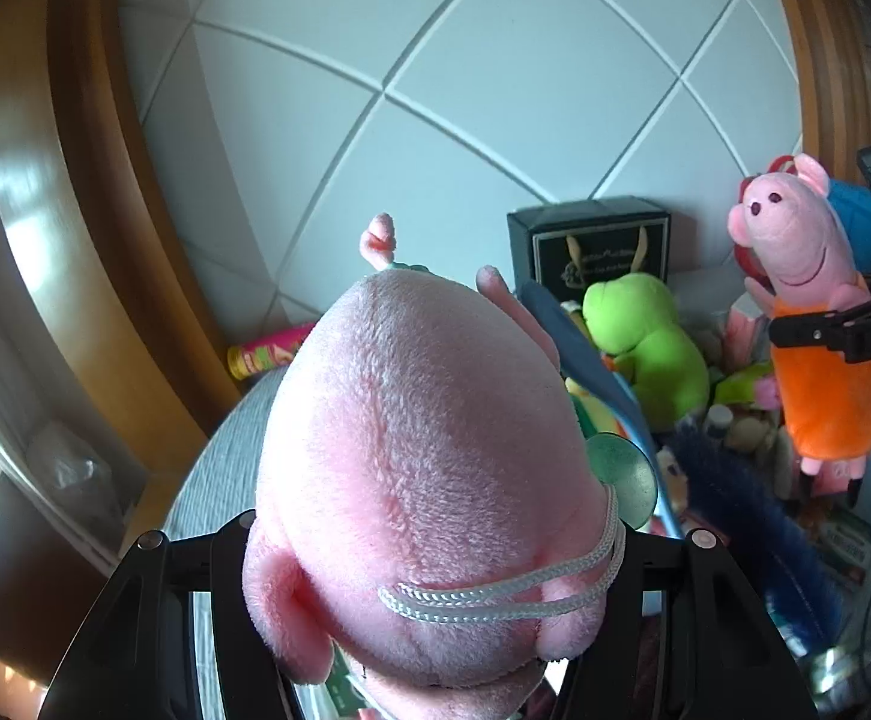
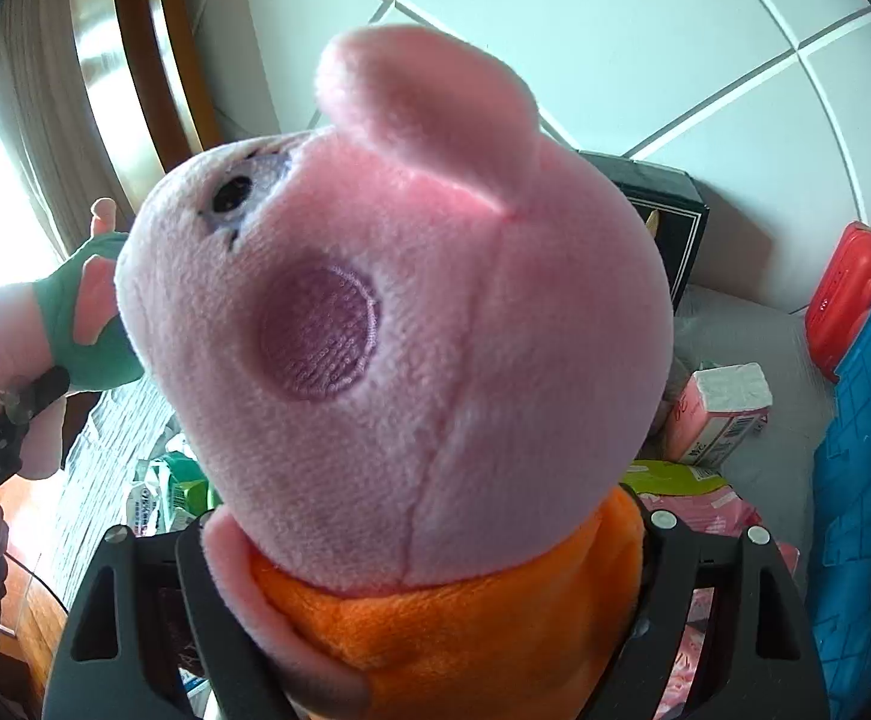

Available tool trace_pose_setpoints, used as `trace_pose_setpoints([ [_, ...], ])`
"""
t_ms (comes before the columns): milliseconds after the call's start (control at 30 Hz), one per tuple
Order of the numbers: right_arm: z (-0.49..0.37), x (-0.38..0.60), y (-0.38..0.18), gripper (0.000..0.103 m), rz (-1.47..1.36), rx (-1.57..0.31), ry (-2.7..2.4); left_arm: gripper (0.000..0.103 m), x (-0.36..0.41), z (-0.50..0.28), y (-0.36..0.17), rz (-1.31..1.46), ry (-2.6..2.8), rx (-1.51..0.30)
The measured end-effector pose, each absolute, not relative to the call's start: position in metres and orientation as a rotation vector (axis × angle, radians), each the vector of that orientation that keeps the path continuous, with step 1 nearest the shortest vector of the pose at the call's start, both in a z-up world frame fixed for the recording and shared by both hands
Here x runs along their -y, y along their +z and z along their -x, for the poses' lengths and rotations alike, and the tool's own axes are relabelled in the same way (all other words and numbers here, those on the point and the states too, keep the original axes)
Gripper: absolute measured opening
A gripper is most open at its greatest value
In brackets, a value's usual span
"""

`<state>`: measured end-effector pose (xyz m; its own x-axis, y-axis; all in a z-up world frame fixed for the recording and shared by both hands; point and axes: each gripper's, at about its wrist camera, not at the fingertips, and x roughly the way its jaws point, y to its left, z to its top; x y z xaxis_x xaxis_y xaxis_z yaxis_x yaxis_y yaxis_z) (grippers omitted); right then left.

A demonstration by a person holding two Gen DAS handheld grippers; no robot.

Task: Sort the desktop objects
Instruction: 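Lift both pig plush toys and carry them toward the blue crate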

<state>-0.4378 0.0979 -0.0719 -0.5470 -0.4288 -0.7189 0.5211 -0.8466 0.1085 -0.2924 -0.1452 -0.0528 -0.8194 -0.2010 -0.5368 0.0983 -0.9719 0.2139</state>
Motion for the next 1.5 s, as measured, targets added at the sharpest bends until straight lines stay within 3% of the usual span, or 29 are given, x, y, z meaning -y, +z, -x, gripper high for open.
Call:
trace_pose_setpoints([
  [400,0.332,-0.153,0.033,0.083,-0.798,-0.07,-2.614,0.057,0.049,0.255,0.018,-0.628,-3.003,0.212],
  [900,0.241,-0.27,0.099,0.083,-0.694,0.04,-2.915,0.058,-0.073,0.221,0.071,-0.461,-3.235,0.268],
  [1500,0.207,-0.525,0.162,0.083,-0.583,0.074,-3.073,0.059,-0.337,0.207,0.112,-0.363,-3.358,0.275],
])
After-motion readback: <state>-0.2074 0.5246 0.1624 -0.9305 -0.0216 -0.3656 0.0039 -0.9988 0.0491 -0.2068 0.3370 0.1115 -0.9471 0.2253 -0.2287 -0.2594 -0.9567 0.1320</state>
